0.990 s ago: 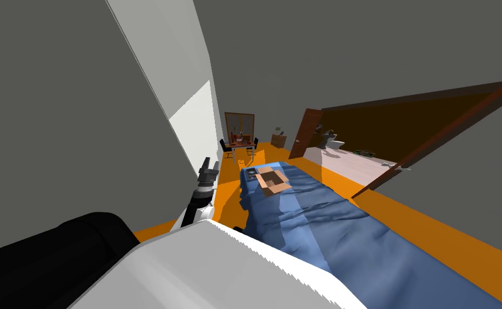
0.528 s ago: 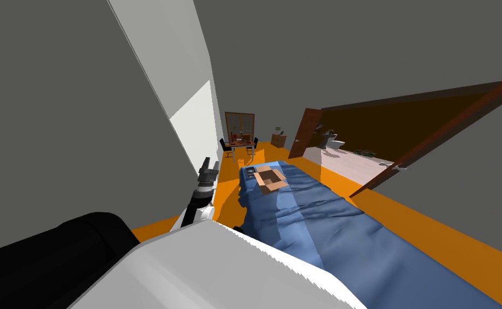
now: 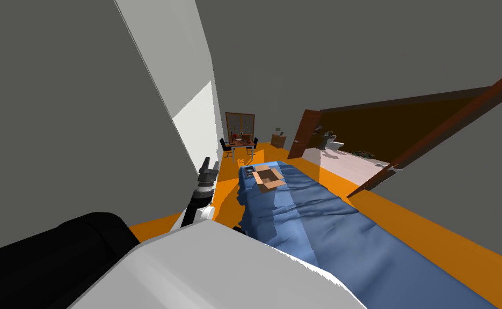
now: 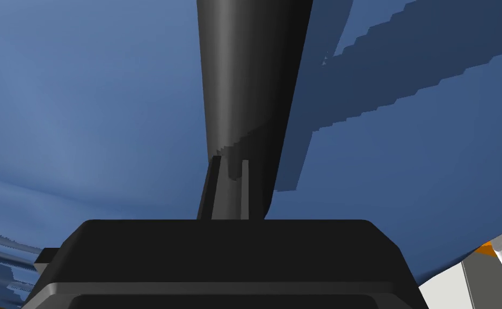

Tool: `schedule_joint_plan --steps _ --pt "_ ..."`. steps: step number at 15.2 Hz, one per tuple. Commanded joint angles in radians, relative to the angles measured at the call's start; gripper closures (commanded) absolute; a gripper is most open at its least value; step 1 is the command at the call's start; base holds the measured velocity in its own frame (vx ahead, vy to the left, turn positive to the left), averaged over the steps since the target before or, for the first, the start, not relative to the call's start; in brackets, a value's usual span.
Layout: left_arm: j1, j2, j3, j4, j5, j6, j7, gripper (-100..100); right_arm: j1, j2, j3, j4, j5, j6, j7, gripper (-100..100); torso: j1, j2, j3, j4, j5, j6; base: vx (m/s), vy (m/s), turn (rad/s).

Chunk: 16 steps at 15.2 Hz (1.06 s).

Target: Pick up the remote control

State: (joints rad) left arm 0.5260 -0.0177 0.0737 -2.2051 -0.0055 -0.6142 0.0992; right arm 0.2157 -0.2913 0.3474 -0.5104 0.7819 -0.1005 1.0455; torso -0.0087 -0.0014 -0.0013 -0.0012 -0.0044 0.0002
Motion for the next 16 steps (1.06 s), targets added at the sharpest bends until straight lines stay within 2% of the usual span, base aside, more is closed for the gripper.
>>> schedule_joint_plan --steps 1,2,3,7,9,12,14,15,16 --pt "0.000 0.000 0.000 0.000 0.000 0.000 0.000 0 0.000 0.000 0.000 0.000 0.000 0.000 0.000 100 0.000 0.000 0.000 0.000 0.000 0.000 0.000 0.000 0.000" --pt "0.000 0.000 0.000 0.000 0.000 0.000 0.000 0 0.000 0.001 0.000 0.000 0.000 -0.001 0.000 100 -0.001 -0.001 0.000 0.000 -0.001 0.000 0.000 0.000 0.000" --pt "0.000 0.000 0.000 0.000 0.000 0.000 0.000 0 0.014 -0.027 -0.017 0.008 0.000 -0.028 0.008 100 -0.001 -0.001 -0.001 0.000 -0.001 0.000 0.037 0.058 -0.015" --pt "0.000 0.000 0.000 0.000 0.000 0.000 0.000 0 0.048 -0.075 -0.021 -0.007 -0.004 -0.074 0.002 100 0.006 -0.005 -0.003 -0.001 0.001 0.000 0.062 0.119 -0.024" --pt "0.000 0.000 0.000 0.000 0.000 0.000 0.000 0 0.048 -0.075 -0.021 -0.007 -0.004 -0.074 0.002 100 0.004 -0.006 -0.003 -0.001 0.001 0.000 0.042 0.066 -0.010" --pt "0.000 0.000 0.000 0.000 0.000 0.000 0.000 0 0.081 -0.123 -0.025 -0.022 -0.008 -0.119 -0.004 100 0.002 -0.004 -0.003 -0.001 0.001 0.000 0.031 0.067 -0.006" --pt "0.000 0.000 0.000 0.000 0.000 0.000 0.000 0 0.081 -0.123 -0.025 -0.022 -0.008 -0.119 -0.004 100 0.003 -0.005 -0.003 -0.001 0.001 0.000 0.040 0.067 -0.016" --pt "0.000 0.000 0.000 0.000 0.000 0.000 0.000 0 0.092 -0.139 -0.027 -0.027 -0.009 -0.135 -0.006 100 0.002 -0.005 -0.003 -0.001 0.001 -0.001 0.027 0.053 0.003" --pt "0.000 0.000 0.000 0.000 0.000 0.000 0.000 0 0.093 -0.136 -0.007 -0.046 -0.008 -0.110 -0.024 100 0.002 -0.004 -0.003 -0.001 0.001 0.000 0.015 0.034 -0.007"
